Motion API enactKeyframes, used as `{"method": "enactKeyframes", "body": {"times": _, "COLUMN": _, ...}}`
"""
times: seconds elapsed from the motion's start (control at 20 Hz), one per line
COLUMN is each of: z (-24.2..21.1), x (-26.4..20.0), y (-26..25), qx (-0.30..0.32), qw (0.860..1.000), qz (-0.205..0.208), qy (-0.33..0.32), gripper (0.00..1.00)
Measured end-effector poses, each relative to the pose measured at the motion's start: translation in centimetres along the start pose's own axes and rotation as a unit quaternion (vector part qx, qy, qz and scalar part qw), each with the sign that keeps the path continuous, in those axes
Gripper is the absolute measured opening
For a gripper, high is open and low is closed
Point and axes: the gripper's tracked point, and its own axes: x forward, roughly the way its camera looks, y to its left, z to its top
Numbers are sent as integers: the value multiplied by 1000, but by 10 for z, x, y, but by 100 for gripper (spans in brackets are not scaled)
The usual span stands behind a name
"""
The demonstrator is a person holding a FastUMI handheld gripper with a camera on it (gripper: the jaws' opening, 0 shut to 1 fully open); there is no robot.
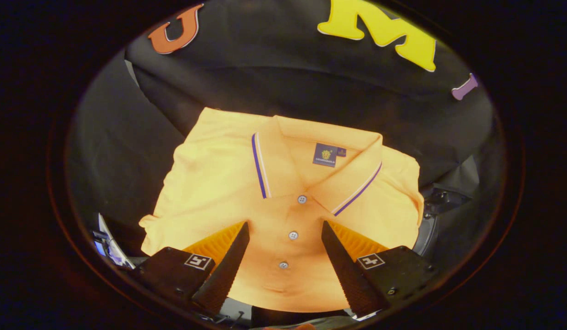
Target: Put the clothes into the washing machine and then close the washing machine lid.
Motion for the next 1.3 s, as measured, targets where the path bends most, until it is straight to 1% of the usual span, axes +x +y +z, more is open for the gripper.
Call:
{"method": "enactKeyframes", "body": {"times": 0.15, "z": 2, "x": 2, "y": -4, "qx": 13, "qw": 999, "qz": -16, "qy": 25, "gripper": 99}}
{"method": "enactKeyframes", "body": {"times": 0.25, "z": -1, "x": 1, "y": 6, "qx": 15, "qw": 999, "qz": -21, "qy": 42, "gripper": 98}}
{"method": "enactKeyframes", "body": {"times": 0.3, "z": 1, "x": 0, "y": 6, "qx": 13, "qw": 998, "qz": -29, "qy": 51, "gripper": 97}}
{"method": "enactKeyframes", "body": {"times": 0.4, "z": 2, "x": 1, "y": 8, "qx": 6, "qw": 998, "qz": -29, "qy": 64, "gripper": 96}}
{"method": "enactKeyframes", "body": {"times": 0.5, "z": 0, "x": 1, "y": 9, "qx": 26, "qw": 997, "qz": -16, "qy": 65, "gripper": 96}}
{"method": "enactKeyframes", "body": {"times": 0.6, "z": 0, "x": 0, "y": 7, "qx": 29, "qw": 998, "qz": -14, "qy": 60, "gripper": 94}}
{"method": "enactKeyframes", "body": {"times": 0.7, "z": 0, "x": 0, "y": 8, "qx": 15, "qw": 998, "qz": -11, "qy": 55, "gripper": 87}}
{"method": "enactKeyframes", "body": {"times": 0.75, "z": 0, "x": 0, "y": 6, "qx": 13, "qw": 999, "qz": -11, "qy": 52, "gripper": 83}}
{"method": "enactKeyframes", "body": {"times": 0.8, "z": 2, "x": -1, "y": 4, "qx": 25, "qw": 998, "qz": -10, "qy": 50, "gripper": 79}}
{"method": "enactKeyframes", "body": {"times": 0.85, "z": 1, "x": 0, "y": 0, "qx": 26, "qw": 999, "qz": -10, "qy": 47, "gripper": 67}}
{"method": "enactKeyframes", "body": {"times": 0.9, "z": 0, "x": -1, "y": -2, "qx": 34, "qw": 998, "qz": -12, "qy": 45, "gripper": 64}}
{"method": "enactKeyframes", "body": {"times": 0.95, "z": 2, "x": 0, "y": -6, "qx": 36, "qw": 998, "qz": -14, "qy": 43, "gripper": 50}}
{"method": "enactKeyframes", "body": {"times": 1.05, "z": 0, "x": 2, "y": -9, "qx": 32, "qw": 999, "qz": -9, "qy": 38, "gripper": 34}}
{"method": "enactKeyframes", "body": {"times": 1.1, "z": 1, "x": 1, "y": -10, "qx": 32, "qw": 999, "qz": -5, "qy": 35, "gripper": 30}}
{"method": "enactKeyframes", "body": {"times": 1.15, "z": 0, "x": 0, "y": -11, "qx": 32, "qw": 999, "qz": 1, "qy": 33, "gripper": 21}}
{"method": "enactKeyframes", "body": {"times": 1.25, "z": 0, "x": 2, "y": -13, "qx": 37, "qw": 999, "qz": 11, "qy": 19, "gripper": 13}}
{"method": "enactKeyframes", "body": {"times": 1.3, "z": -1, "x": 2, "y": -15, "qx": 35, "qw": 999, "qz": 12, "qy": 15, "gripper": 12}}
